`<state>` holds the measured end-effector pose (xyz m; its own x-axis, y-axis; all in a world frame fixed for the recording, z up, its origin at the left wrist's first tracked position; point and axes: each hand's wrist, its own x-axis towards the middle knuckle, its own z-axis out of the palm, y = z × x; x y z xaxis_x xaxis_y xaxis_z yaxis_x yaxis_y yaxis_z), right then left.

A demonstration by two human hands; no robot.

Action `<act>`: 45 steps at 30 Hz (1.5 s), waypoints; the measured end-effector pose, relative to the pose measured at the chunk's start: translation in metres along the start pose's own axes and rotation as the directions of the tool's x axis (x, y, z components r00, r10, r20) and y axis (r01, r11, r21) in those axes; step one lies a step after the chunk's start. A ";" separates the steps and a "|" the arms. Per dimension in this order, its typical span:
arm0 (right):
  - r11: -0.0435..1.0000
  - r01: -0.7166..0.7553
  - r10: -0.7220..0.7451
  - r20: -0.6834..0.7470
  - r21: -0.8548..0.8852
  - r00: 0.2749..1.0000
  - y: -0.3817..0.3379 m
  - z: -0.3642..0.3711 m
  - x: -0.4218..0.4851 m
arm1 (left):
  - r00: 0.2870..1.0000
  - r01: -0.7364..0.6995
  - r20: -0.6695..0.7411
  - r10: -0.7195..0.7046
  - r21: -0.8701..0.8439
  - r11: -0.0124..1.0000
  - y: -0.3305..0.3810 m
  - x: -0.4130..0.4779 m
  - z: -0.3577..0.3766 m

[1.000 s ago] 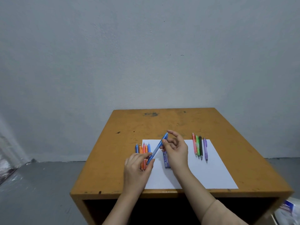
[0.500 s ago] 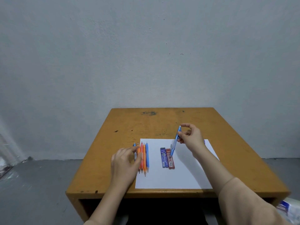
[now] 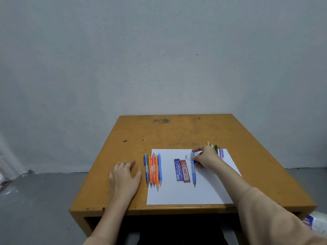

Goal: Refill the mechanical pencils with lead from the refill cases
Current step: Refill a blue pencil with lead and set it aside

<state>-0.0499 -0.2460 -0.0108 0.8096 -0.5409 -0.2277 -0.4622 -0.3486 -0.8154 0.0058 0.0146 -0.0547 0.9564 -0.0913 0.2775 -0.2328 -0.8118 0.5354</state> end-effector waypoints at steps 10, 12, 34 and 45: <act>0.996 0.025 -0.027 -0.024 -0.082 0.999 0.000 0.005 -0.001 | 0.996 -0.045 0.080 0.035 0.128 0.991 0.002 0.000 0.003; 0.995 0.038 -0.041 -0.030 -0.095 0.999 0.002 0.006 -0.002 | 0.995 -0.063 0.092 0.049 0.152 0.986 0.003 -0.001 0.003; 0.934 0.345 -0.353 -0.100 -0.090 0.930 0.016 0.001 -0.024 | 0.992 -0.080 0.116 0.054 0.227 0.971 0.009 -0.004 0.001; 0.547 0.625 -0.530 0.348 -0.557 0.774 0.004 -0.009 -0.023 | 0.992 -0.079 0.113 0.056 0.206 0.975 0.008 -0.004 0.001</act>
<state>-0.0736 -0.2417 -0.0036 0.9970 0.0326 0.0704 0.0518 -0.9551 -0.2916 0.0000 0.0077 -0.0526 0.9555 -0.2016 0.2152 -0.2663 -0.9034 0.3361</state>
